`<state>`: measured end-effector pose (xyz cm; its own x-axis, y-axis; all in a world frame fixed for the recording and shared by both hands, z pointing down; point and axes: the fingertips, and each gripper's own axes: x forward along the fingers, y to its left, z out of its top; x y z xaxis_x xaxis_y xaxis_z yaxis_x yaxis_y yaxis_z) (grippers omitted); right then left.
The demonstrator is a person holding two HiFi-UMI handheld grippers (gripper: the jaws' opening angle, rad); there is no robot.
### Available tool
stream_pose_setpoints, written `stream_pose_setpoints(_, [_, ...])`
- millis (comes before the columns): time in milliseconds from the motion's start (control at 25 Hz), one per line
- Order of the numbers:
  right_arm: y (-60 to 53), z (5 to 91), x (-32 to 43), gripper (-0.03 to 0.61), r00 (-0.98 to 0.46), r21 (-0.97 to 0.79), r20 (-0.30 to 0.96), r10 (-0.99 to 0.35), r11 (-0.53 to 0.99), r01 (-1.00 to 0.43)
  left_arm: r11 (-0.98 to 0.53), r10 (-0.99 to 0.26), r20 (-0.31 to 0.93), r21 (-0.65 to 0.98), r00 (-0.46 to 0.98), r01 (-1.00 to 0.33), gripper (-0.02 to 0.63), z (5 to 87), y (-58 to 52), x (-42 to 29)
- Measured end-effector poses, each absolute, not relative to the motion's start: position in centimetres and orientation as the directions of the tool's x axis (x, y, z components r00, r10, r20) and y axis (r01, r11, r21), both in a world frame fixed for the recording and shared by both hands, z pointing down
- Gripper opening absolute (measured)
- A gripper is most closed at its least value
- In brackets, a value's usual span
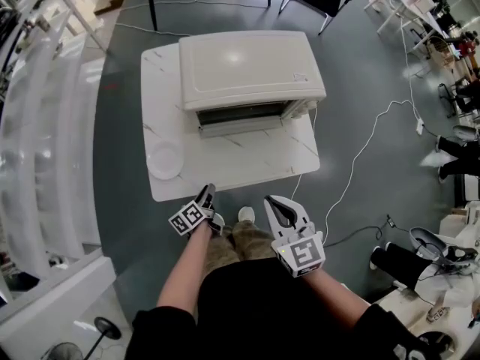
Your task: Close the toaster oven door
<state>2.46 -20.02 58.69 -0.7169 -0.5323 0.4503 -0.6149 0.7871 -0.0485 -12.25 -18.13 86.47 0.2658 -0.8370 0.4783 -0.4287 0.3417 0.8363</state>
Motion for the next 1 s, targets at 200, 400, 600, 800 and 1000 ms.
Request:
stream_pose_setpoints(200, [-20.2,58.5,3.2,0.021,-0.709,-0.04,0.437,-0.554,0.775,-0.63,0.356,-0.862,0.445,0.872,0.242,-0.335,0.074,86.6,-18.5,-11.9])
stream_pose_setpoints(400, [-20.0,57.7,3.5,0.021,-0.717,-0.043,0.405,-0.567,0.772,-0.635,0.41,-0.871,0.455,0.881,0.187,-0.236,0.06,86.7,-18.1,-11.9])
stream_pose_setpoints(600, [-19.8,56.7,3.7,0.021,-0.721,-0.043,0.389,-0.574,0.77,-0.636,0.436,-0.861,0.48,0.867,0.169,-0.24,0.058,86.0,-18.1,-11.7])
stream_pose_setpoints(800, [-19.2,55.2,3.5,0.021,-0.724,-0.048,0.363,-0.587,0.764,-0.644,0.451,-0.862,0.484,0.867,0.148,-0.211,0.057,84.7,-18.2,-12.0])
stream_pose_setpoints(1000, [-18.8,54.0,3.2,0.021,-0.739,-0.045,0.335,-0.584,0.773,-0.632,0.44,-0.871,0.47,0.875,0.142,-0.202,0.057,82.7,-18.6,-12.1])
